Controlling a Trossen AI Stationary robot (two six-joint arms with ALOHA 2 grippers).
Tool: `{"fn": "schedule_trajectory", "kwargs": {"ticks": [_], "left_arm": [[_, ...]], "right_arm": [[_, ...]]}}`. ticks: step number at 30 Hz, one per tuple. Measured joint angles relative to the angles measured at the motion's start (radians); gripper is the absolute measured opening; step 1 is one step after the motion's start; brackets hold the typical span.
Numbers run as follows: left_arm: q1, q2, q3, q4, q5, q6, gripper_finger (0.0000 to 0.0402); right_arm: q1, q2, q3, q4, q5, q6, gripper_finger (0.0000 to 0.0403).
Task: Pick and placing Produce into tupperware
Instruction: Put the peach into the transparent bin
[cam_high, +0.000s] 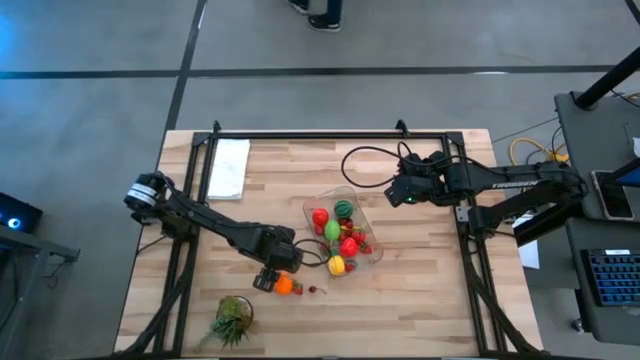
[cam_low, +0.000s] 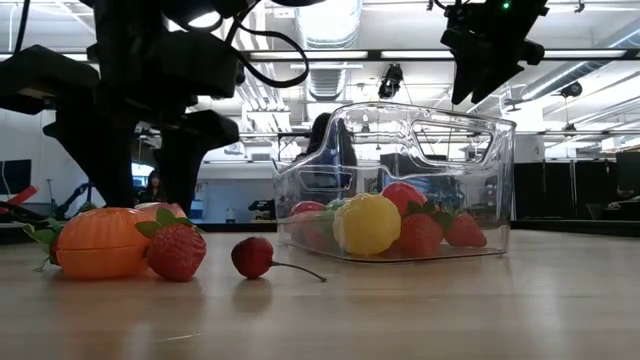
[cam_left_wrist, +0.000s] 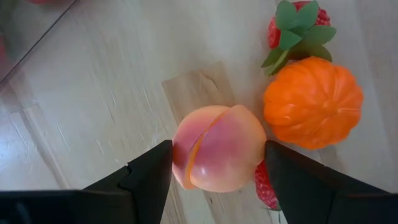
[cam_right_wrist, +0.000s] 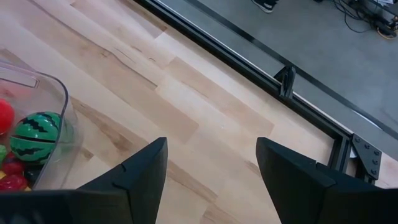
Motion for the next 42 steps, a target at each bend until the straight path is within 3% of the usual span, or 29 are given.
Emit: {"fn": "schedule_trajectory", "kwargs": {"ticks": [11,17,25,32,42], "left_arm": [[0.002,0.0,-0.015,0.01,-0.024,0.046,0.0233],[0.003,0.002,-0.018,0.009,-0.135,0.05,0.0233],[0.005,0.002,-0.024,0.021,-0.15,0.044,0.0233],[0.007,0.006,-0.026,0.031,-0.211,0.027,0.0251],[0.007,0.007,-0.031,0.034,-0.214,0.015,0.0276]], "right_arm": [[0.0,0.0,0.0,0.001,0.0,0.0,0.0237],[0.0,0.0,0.0,0.001,0.0,0.0,0.0237],[0.0,0.0,0.0,0.001,0.0,0.0,0.0237],[0.0,0.0,0.0,0.001,0.0,0.0,0.0237],[0.0,0.0,0.0,0.001,-0.019,0.001,0.0237]]}}
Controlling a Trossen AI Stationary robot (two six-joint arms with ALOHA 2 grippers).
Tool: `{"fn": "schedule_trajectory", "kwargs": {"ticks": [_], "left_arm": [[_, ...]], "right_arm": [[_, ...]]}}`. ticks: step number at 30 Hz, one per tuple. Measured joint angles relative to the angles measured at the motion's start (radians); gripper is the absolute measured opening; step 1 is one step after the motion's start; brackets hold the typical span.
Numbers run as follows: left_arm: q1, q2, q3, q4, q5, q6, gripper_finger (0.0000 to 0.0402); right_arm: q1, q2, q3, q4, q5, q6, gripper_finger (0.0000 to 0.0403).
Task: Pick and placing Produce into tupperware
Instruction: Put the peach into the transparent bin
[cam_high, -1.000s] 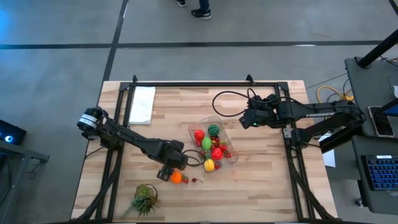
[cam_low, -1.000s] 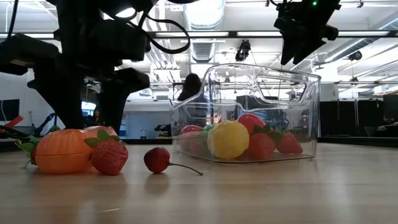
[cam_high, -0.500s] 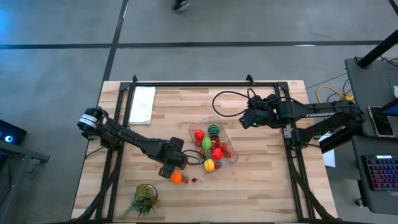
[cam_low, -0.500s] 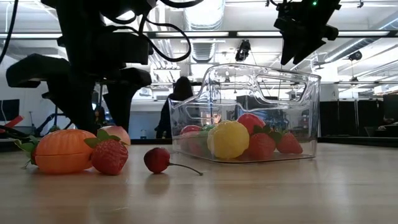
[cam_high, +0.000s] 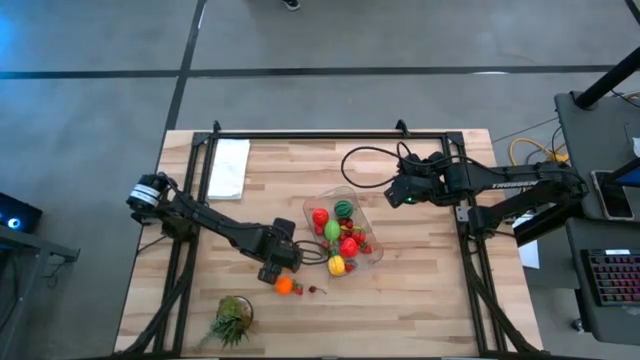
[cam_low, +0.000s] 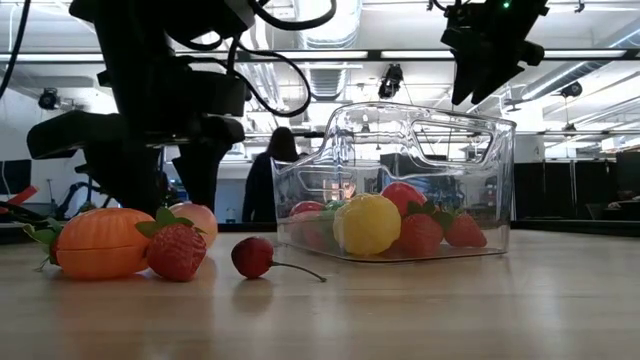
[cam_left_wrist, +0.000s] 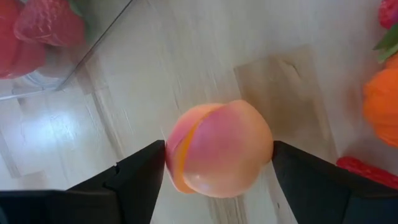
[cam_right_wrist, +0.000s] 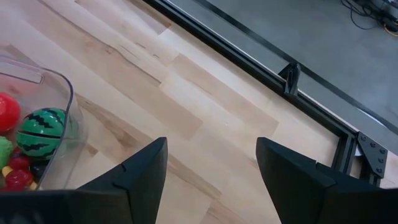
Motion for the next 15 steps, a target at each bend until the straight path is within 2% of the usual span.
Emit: {"fn": "schedule_trajectory", "kwargs": {"ticks": [8,15], "left_arm": [[0.0,0.0,0.0,0.002,-0.065,-0.001,0.0277],[0.012,0.0,0.0,0.008,-0.062,-0.025,0.0277]], "right_arm": [[0.0,0.0,0.0,0.0,0.0,0.041,0.0237],[0.0,0.0,0.0,0.0,0.0,0.052,0.0237]]}}
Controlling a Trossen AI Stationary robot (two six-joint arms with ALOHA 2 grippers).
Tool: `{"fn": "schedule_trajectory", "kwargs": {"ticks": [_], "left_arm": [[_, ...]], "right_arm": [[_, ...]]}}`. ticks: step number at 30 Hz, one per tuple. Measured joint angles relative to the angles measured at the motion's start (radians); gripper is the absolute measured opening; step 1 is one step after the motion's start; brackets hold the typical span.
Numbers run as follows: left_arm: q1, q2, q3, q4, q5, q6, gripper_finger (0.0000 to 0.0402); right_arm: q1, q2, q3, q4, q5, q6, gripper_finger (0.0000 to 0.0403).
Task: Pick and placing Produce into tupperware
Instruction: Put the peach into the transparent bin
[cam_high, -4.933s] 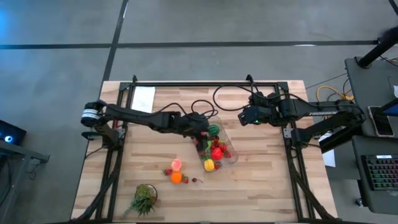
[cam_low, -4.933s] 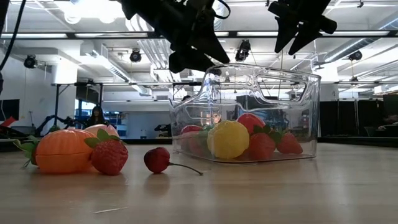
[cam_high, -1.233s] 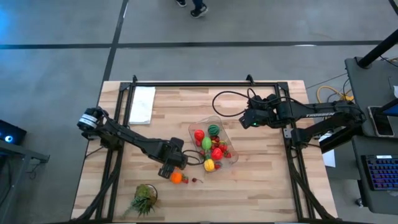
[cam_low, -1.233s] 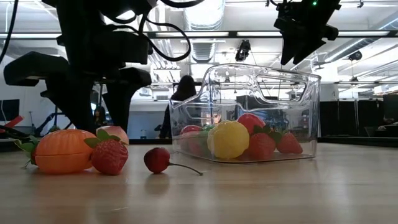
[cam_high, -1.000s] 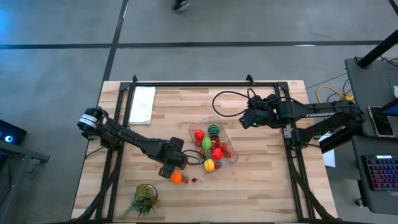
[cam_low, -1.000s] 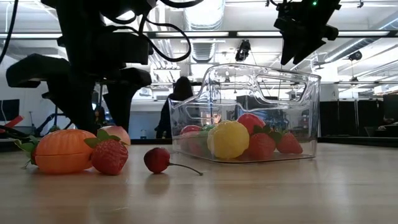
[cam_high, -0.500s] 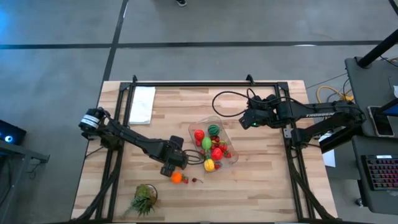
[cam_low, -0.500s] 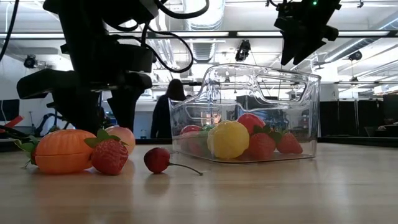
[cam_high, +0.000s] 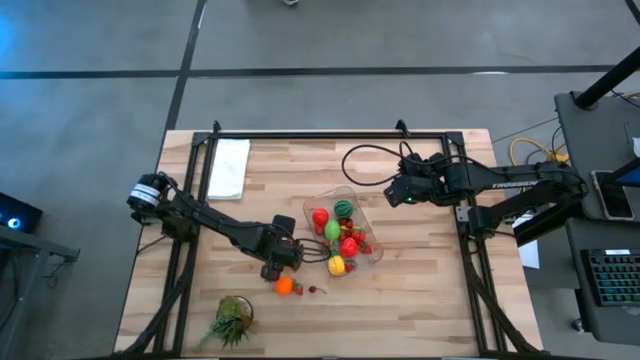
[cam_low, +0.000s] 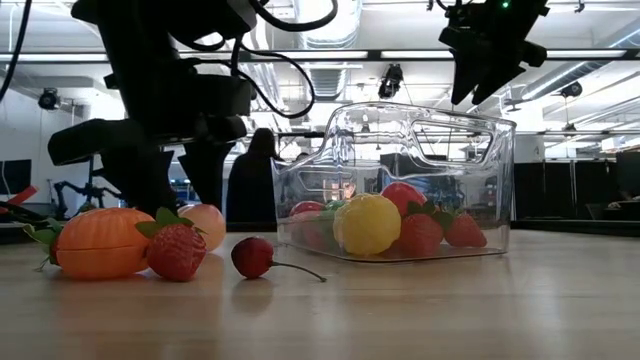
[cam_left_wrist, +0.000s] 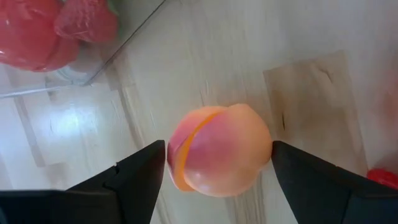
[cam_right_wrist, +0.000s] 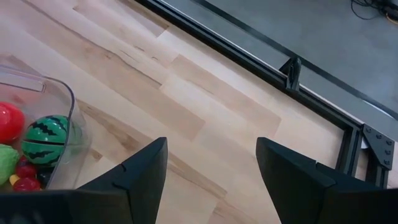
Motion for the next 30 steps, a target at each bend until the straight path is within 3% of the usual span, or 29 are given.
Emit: {"fn": "schedule_trajectory", "kwargs": {"ticks": [22,30], "left_arm": [[0.007,-0.01,0.006,0.013,0.043,-0.002,0.024],[0.007,-0.112,0.078,-0.085,-0.095,0.001,0.0239]], "right_arm": [[0.0,0.0,0.0,0.0,-0.008,0.001,0.0237],[0.0,0.0,0.0,0.0,-0.03,0.001,0.0237]]}}
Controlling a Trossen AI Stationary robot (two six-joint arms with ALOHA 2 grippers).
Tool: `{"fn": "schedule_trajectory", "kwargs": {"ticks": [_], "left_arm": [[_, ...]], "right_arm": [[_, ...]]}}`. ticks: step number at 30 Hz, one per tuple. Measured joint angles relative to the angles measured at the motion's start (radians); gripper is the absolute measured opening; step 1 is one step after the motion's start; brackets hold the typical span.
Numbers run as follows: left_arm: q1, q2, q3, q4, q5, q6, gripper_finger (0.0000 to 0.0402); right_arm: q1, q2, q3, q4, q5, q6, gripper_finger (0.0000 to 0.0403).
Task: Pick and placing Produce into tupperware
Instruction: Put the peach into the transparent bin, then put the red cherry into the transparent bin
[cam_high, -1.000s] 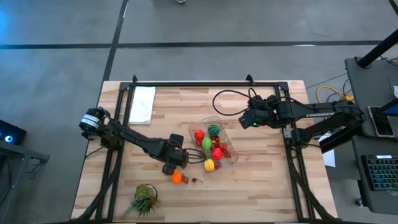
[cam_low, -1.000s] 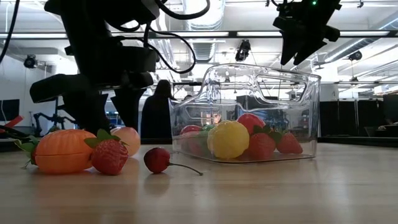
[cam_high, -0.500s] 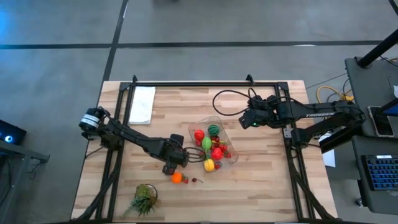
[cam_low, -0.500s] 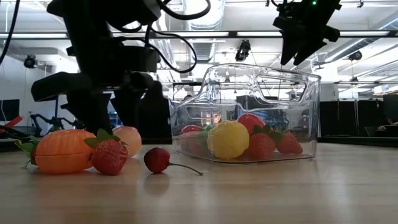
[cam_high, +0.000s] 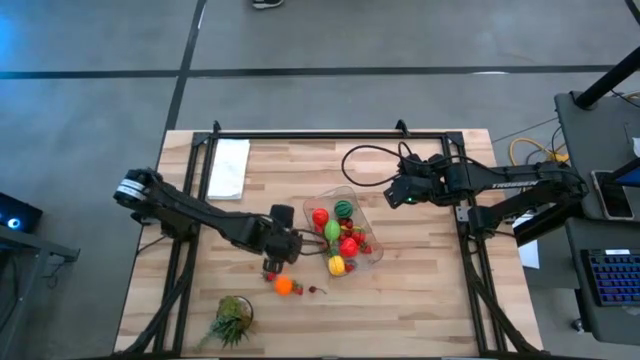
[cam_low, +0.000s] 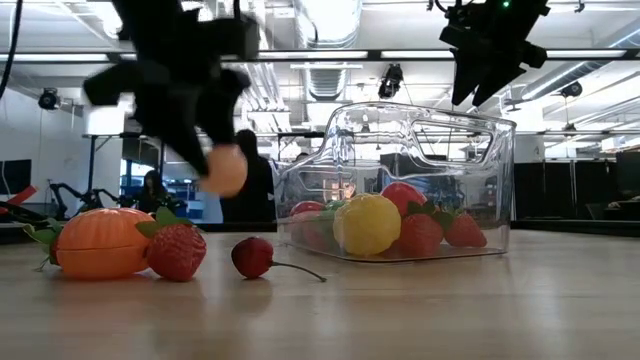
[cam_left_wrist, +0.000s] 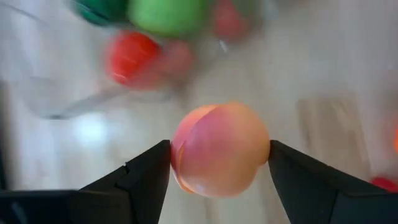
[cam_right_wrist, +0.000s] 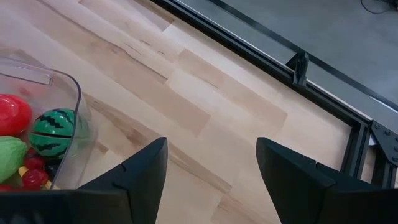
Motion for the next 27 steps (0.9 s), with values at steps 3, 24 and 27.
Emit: {"fn": "schedule_trajectory", "kwargs": {"ticks": [3,24,27], "left_arm": [[0.0,-0.062,0.034,0.001,-0.069,0.001,0.0239],[0.208,0.006,0.127,0.441,0.09,-0.241,0.0275],[0.208,0.033,0.141,0.453,0.098,-0.263,0.0296]], "right_arm": [[0.0,0.0,0.0,0.0,0.0,0.0,0.0237],[0.0,0.0,-0.001,-0.003,-0.01,-0.002,0.0237],[0.0,0.0,-0.002,-0.005,-0.019,-0.002,0.0237]]}}
